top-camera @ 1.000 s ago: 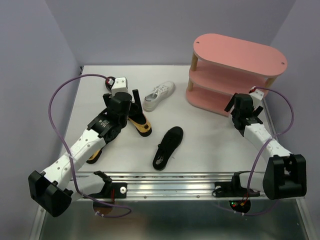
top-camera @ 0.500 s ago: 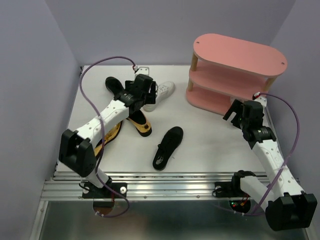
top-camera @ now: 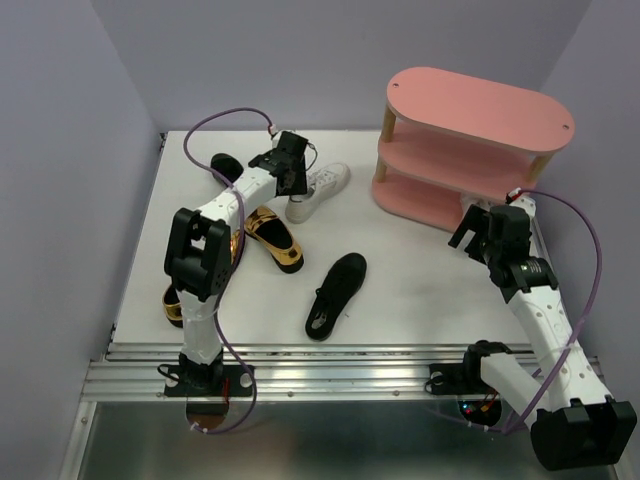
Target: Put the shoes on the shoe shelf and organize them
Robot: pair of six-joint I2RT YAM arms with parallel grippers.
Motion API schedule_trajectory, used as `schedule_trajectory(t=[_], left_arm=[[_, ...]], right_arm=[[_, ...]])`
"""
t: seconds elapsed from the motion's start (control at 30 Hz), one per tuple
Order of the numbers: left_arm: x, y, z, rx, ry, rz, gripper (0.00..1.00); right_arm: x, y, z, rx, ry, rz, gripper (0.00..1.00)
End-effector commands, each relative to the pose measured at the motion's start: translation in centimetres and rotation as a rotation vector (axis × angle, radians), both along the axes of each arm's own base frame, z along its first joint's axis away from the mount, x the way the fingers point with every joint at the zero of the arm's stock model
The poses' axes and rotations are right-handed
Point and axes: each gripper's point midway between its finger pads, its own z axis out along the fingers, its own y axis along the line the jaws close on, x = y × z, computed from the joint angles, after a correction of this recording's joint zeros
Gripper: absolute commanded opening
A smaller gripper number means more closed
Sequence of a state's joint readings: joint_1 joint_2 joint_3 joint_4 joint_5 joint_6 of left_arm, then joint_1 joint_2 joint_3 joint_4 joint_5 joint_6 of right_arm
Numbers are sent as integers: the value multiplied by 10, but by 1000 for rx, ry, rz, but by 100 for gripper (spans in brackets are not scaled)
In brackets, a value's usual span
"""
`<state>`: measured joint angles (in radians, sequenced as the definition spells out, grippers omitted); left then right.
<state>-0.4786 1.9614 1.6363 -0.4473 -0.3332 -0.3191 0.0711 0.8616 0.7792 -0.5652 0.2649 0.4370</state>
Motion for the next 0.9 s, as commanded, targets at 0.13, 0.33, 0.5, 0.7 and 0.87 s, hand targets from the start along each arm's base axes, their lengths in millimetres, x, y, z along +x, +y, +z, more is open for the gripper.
schedule_trajectory(t=[0.13, 0.33, 0.5, 0.7, 0.87], left_arm=[[7, -4, -24, -111, 65, 37, 68], [-2, -15, -40, -158, 106, 15, 39], [-10, -27, -22, -196, 93, -32, 0], [-30, -35, 25, -246, 10, -20, 0], [-52, -33, 47, -317, -29, 21, 0]], right_arm=[[3, 0, 25, 4, -66, 12, 100], [4, 1, 31, 6, -68, 19, 100], [4, 1, 32, 9, -71, 13, 100], [2, 1, 32, 17, -76, 6, 100], [2, 0, 33, 12, -79, 3, 100]])
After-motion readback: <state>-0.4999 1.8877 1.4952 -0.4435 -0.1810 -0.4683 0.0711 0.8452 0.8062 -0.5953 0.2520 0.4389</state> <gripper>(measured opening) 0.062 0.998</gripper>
